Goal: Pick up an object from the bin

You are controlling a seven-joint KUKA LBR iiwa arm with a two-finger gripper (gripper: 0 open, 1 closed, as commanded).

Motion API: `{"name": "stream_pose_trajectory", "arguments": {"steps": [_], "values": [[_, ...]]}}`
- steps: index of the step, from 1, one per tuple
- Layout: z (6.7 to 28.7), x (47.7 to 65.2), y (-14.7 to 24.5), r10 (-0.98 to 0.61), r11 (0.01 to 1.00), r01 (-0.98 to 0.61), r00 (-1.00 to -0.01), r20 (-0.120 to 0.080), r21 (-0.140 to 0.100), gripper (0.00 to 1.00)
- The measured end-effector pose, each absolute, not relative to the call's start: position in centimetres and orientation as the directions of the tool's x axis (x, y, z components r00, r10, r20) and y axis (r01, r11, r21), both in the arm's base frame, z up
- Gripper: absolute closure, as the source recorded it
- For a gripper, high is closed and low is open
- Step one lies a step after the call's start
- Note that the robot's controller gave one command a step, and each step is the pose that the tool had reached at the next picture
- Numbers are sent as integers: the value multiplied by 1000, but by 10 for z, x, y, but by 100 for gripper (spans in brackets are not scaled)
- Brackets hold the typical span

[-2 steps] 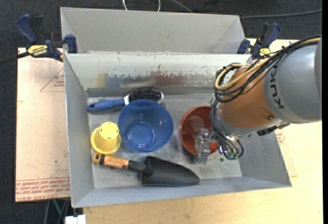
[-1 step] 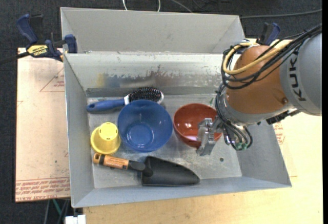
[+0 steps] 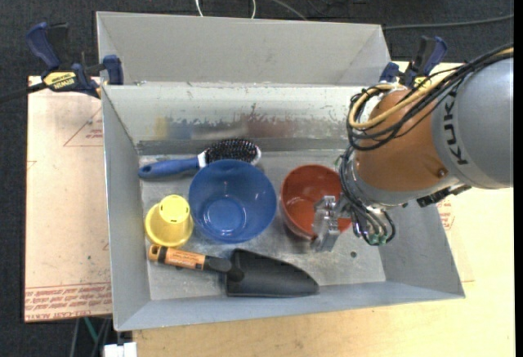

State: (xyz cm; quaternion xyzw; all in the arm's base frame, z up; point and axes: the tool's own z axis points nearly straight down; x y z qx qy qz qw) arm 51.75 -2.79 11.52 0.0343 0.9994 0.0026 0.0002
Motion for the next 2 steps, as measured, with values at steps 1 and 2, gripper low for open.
{"name": "stream_pose_trajectory", "arguments": {"steps": [1,2], "values": [[124,535,-14,-56,998,-56,-998,-7,6,100],[240,512,-21,-1,1000,-1,-1000,5,6,100]]}}
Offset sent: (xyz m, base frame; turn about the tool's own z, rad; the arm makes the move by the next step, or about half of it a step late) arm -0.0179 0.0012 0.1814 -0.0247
